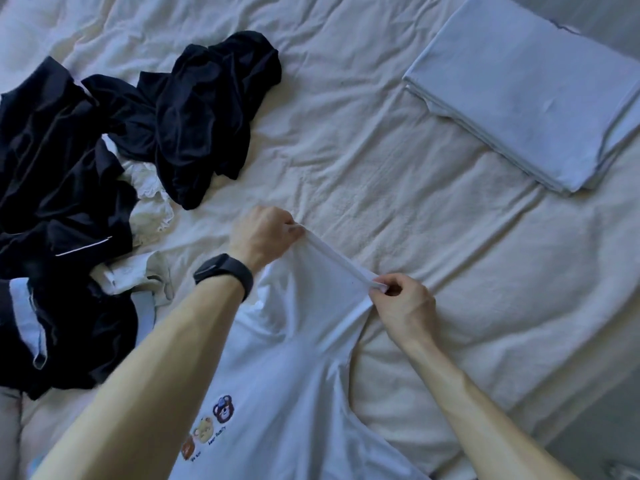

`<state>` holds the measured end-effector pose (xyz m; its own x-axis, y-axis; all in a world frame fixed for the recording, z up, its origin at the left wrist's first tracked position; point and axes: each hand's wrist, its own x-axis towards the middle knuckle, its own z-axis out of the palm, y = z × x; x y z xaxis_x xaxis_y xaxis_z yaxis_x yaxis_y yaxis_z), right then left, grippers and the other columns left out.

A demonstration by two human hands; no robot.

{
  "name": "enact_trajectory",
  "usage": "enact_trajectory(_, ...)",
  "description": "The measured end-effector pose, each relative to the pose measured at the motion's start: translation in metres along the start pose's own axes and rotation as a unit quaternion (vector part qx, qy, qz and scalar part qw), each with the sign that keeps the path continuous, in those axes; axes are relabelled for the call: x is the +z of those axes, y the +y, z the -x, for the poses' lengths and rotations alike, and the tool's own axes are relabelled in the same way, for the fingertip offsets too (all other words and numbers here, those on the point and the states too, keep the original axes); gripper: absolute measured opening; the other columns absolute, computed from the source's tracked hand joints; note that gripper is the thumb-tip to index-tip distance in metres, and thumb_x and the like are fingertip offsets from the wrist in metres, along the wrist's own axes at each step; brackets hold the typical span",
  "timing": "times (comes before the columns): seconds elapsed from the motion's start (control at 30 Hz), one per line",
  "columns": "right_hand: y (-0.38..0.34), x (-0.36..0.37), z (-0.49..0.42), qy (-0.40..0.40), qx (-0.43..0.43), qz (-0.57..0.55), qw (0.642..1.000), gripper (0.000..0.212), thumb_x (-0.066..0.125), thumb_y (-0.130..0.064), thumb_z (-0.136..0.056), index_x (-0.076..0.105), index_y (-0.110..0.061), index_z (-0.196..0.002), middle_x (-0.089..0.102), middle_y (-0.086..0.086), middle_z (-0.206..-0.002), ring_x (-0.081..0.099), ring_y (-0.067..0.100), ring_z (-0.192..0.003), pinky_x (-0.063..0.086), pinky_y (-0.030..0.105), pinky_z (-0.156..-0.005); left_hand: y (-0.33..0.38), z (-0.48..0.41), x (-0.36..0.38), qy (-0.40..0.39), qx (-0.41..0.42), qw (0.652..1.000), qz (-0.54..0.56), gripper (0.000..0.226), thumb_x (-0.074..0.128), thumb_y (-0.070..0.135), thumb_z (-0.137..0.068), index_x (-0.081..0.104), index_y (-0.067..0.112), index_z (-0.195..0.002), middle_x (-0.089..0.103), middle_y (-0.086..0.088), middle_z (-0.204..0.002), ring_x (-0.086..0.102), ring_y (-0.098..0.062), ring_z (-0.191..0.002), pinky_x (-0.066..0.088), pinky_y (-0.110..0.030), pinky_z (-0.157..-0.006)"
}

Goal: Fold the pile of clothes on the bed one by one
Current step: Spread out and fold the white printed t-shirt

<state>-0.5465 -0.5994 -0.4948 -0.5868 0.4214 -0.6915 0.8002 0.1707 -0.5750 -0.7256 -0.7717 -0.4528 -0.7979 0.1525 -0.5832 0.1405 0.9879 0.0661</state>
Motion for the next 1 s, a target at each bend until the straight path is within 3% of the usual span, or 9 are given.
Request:
enact_trajectory(0.17,-0.002,0.003,-0.006,-0.011,0.027,0.022,0.999,0.017,0.066,-0.019,-0.086,0.076,-0.026,-0.099,0.075,-0.005,-0.095,0.065,0.019,-0.095,0.035,0.02,-0.069,0.013,-0.015,0.014,-0.003,-0.047,0.995,0.093,0.02,0.066,0.035,-0.088,0.075,0.018,-0.084,0.068,-0.001,-0.08,0.063,-0.023,-0.079,0.055,-0.038,-0.067)
enact_trajectory(0.27,-0.004,0.002,-0.005,-0.001,0.027,0.012,1.0,0.013,0.069,-0.031,-0.088,0.078,-0.025,-0.096,0.073,-0.007,-0.086,0.064,0.017,-0.088,0.039,0.024,-0.071,0.013,-0.019,0.008,-0.022,-0.009,0.997,0.072,0.016,0.069,0.036,-0.086,0.078,0.022,-0.087,0.07,0.004,-0.083,0.062,-0.017,-0.079,0.055,-0.035,-0.068)
enact_trajectory(0.4,0.0,-0.009,-0.004,0.077,-0.048,-0.035,0.995,0.015,0.074,-0.032,-0.09,0.078,-0.02,-0.083,0.072,-0.009,-0.078,0.064,0.01,-0.077,0.038,0.007,-0.064,0.013,-0.028,-0.011,-0.053,0.063,0.994,0.07,0.013,0.074,0.034,-0.085,0.079,0.024,-0.092,0.065,0.01,-0.077,0.057,-0.006,-0.072,0.046,-0.025,-0.06)
enact_trajectory(0.47,0.002,-0.015,-0.006,0.097,-0.105,-0.002,0.99,0.014,0.075,-0.03,-0.09,0.078,-0.019,-0.083,0.07,-0.011,-0.077,0.064,0.01,-0.076,0.038,0.005,-0.065,0.009,-0.036,-0.012,-0.049,0.07,0.995,0.048,0.013,0.074,0.031,-0.086,0.079,0.021,-0.093,0.065,0.006,-0.08,0.056,-0.01,-0.075,0.042,-0.026,-0.062)
enact_trajectory(0.53,0.002,-0.014,-0.006,0.076,-0.128,0.046,0.988,0.021,0.075,-0.04,-0.088,0.074,-0.019,-0.086,0.068,-0.01,-0.081,0.065,0.015,-0.082,0.043,0.016,-0.071,0.004,-0.04,-0.004,-0.037,0.057,0.997,0.041,0.012,0.073,0.024,-0.086,0.077,0.019,-0.096,0.065,0.003,-0.084,0.057,-0.015,-0.08,0.04,-0.026,-0.065)
enact_trajectory(0.67,-0.007,-0.003,-0.002,-0.051,-0.038,0.167,0.984,0.057,0.068,-0.069,-0.08,0.059,-0.02,-0.109,0.069,-0.003,-0.105,0.063,0.022,-0.104,0.042,0.034,-0.087,0.002,-0.039,0.022,0.006,0.031,0.996,0.087,0.017,0.062,0.013,-0.086,0.067,0.024,-0.099,0.068,0.0,-0.094,0.057,-0.018,-0.081,0.04,-0.025,-0.064)
enact_trajectory(0.8,-0.007,0.0,-0.003,-0.055,-0.052,0.158,0.985,0.023,0.063,-0.042,-0.095,0.065,-0.018,-0.093,0.072,0.005,-0.095,0.064,0.031,-0.099,0.036,0.035,-0.074,0.001,-0.035,0.023,0.049,0.038,0.986,0.153,0.012,0.07,0.017,-0.085,0.068,0.027,-0.091,0.064,0.01,-0.083,0.062,-0.018,-0.086,0.048,-0.03,-0.073)
enact_trajectory(0.93,-0.002,-0.008,-0.002,0.04,-0.057,0.085,0.994,0.017,0.061,-0.032,-0.097,0.06,-0.018,-0.087,0.067,0.002,-0.082,0.061,0.033,-0.089,0.029,0.032,-0.07,0.009,-0.029,0.023,0.144,0.05,0.968,0.201,0.01,0.076,0.028,-0.086,0.068,0.025,-0.092,0.063,0.014,-0.081,0.059,-0.012,-0.08,0.044,-0.027,-0.069)
enact_trajectory(1.0,0.005,-0.005,-0.002,0.031,-0.048,0.11,0.992,0.021,0.058,-0.032,-0.098,0.054,-0.017,-0.083,0.063,0.001,-0.079,0.06,0.034,-0.086,0.03,0.034,-0.068,0.015,-0.03,0.029,0.122,0.049,0.967,0.217,0.012,0.073,0.026,-0.088,0.066,0.026,-0.097,0.064,0.01,-0.09,0.061,-0.014,-0.085,0.049,-0.029,-0.074)
